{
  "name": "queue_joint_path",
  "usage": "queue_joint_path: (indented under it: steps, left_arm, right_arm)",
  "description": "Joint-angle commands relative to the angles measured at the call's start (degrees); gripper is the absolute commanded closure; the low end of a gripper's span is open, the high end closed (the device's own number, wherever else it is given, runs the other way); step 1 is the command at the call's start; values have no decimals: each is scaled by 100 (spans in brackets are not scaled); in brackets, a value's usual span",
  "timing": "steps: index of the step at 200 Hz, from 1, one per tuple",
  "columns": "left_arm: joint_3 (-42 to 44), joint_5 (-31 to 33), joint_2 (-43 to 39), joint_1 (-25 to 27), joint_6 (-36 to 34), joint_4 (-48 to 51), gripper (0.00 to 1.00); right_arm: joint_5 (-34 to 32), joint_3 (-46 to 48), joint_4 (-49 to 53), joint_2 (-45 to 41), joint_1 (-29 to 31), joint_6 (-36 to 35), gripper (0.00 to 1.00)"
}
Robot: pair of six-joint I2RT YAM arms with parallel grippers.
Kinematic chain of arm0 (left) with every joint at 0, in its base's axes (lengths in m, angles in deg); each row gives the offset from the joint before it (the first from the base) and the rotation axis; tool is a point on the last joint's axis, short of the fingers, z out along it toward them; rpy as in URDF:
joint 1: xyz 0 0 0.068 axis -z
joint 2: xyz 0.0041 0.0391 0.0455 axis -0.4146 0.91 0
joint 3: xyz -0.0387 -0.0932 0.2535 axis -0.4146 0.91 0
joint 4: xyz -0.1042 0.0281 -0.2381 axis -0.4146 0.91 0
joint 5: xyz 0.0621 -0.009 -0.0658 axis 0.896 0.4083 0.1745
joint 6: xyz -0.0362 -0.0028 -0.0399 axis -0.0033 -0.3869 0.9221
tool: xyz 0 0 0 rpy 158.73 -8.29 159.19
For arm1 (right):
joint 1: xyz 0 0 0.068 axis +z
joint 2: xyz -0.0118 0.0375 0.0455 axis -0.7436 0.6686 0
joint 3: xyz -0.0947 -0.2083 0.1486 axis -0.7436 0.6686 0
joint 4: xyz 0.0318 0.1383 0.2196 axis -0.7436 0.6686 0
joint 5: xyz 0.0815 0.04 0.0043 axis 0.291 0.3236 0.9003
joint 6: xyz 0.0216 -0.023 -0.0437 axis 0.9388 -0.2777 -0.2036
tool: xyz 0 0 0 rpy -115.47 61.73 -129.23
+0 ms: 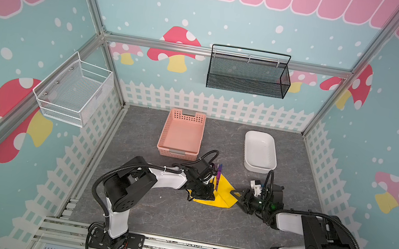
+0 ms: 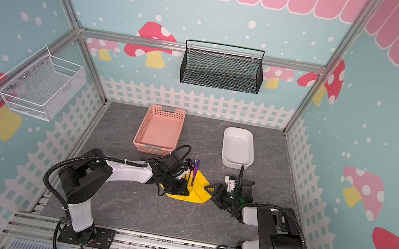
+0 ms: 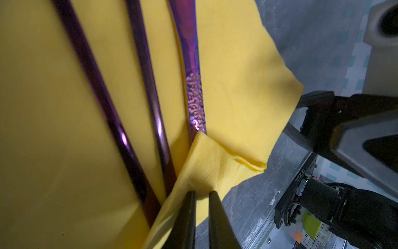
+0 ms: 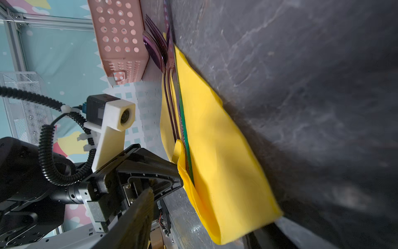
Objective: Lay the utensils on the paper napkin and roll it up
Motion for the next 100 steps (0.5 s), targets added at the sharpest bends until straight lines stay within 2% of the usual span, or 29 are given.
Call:
queue_joint_path:
  steps: [1,53,100]
  left_arm:
    - [-117,-70,-55,45,-83,-38,84]
    - [-127,-93,-129,62,-109,-17,84]
    - [-132,16,-147,62,-113,39,84]
  right_arm:
    - [92,-194,258,70,-129,-342,40]
    - [14,-349,816,-15,-182,-745,57]
    - [-132,-496,1197,-101,-175,-957,83]
